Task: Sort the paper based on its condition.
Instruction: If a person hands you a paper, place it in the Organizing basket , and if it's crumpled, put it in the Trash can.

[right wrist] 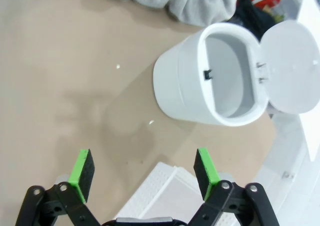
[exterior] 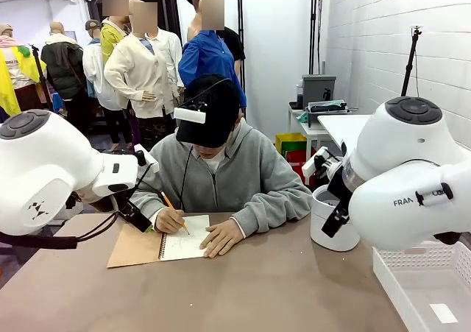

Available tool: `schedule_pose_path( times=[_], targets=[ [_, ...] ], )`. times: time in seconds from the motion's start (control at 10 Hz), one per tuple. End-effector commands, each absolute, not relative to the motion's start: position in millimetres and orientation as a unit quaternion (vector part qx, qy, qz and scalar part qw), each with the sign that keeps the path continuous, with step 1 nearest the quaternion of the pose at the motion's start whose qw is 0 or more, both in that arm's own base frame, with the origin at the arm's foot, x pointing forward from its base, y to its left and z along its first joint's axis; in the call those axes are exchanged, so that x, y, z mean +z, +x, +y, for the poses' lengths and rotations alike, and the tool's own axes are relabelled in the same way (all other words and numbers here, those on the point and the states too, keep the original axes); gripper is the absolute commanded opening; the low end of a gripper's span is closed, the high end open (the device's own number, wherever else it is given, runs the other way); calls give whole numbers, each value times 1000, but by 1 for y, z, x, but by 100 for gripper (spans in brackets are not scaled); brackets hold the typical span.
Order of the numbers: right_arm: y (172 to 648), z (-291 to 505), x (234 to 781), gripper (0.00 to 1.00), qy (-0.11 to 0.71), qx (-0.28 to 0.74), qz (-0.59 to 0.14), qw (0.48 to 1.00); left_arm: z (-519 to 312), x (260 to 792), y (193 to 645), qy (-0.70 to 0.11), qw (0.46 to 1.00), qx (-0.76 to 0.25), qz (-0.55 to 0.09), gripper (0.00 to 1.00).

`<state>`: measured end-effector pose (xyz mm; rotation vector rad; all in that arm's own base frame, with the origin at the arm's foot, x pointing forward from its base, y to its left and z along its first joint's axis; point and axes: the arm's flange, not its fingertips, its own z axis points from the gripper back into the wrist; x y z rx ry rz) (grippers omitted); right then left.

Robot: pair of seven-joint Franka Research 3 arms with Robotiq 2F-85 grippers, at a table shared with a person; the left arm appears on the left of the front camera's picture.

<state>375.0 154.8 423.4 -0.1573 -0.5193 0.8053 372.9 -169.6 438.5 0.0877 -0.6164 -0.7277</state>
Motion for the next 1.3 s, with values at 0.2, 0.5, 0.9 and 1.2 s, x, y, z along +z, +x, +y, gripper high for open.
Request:
schedule_pose_path(
  times=[0.2,0.5,0.9,1.2],
  targets=[
    [377,153,429,100,-63,374,-267,886,-167,431,379,31,891,-341,-300,100],
    [377,153,429,100,-63,374,-267,886,-167,431,379,31,891,-341,-300,100],
    [380,176,445,100,12,414,-277,867,-165,453,378,-27,904,-335,-266,100],
    [373,194,469,100,56,424,-294,855,-154,477,371,-92,892,-344,-277,100]
  ],
)
